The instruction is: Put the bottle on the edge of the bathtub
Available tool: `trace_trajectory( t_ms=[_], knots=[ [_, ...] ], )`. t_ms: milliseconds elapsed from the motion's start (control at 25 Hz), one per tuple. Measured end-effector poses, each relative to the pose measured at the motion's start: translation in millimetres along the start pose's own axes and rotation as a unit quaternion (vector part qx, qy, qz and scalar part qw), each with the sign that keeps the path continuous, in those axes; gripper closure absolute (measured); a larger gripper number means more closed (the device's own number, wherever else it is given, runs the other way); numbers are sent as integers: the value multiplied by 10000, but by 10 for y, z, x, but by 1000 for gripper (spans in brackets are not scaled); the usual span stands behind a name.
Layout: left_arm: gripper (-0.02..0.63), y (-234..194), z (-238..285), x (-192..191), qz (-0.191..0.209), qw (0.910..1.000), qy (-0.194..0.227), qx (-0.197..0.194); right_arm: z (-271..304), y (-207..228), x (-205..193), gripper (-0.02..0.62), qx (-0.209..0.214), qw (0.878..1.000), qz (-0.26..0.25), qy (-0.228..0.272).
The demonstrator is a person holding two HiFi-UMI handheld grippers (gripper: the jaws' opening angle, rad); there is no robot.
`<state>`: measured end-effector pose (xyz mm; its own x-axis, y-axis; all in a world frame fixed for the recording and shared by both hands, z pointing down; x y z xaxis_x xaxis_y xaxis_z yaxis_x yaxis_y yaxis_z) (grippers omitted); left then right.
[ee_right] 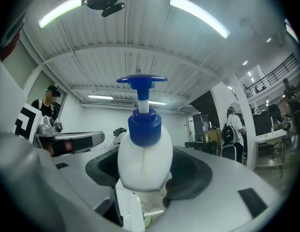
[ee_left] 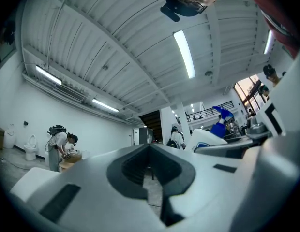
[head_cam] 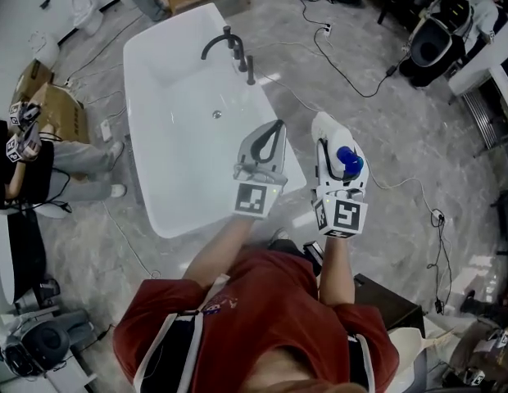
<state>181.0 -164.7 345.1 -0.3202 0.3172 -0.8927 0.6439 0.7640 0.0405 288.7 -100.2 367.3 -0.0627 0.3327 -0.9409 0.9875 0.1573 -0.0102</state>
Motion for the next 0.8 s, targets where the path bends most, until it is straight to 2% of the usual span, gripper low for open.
trace_trajectory(
  t_ms=[320,600,800],
  knots=[
    [591,-158,130,-67,151,9995,-71,278,264,67,-89,324,240,9997,55,-80],
    [591,-558,125,-115,306,9989,-72,353,578,-211,-227,324,353,9991,98,-199],
    [591,-911,56,-190,268,9985,-145,461,822,-525,-380,324,525,9980,32,-350]
  ],
)
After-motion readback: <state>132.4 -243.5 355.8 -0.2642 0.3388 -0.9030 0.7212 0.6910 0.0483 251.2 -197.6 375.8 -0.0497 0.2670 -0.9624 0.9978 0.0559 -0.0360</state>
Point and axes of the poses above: the fingertips, and each gripper's own axes: z forward along the fingers, y to its right, x out of its top, the point moved 1 cm from there along -z, backward along the fingers, and after that the axes turned 12 degrees about y, right-handed, at the moved point
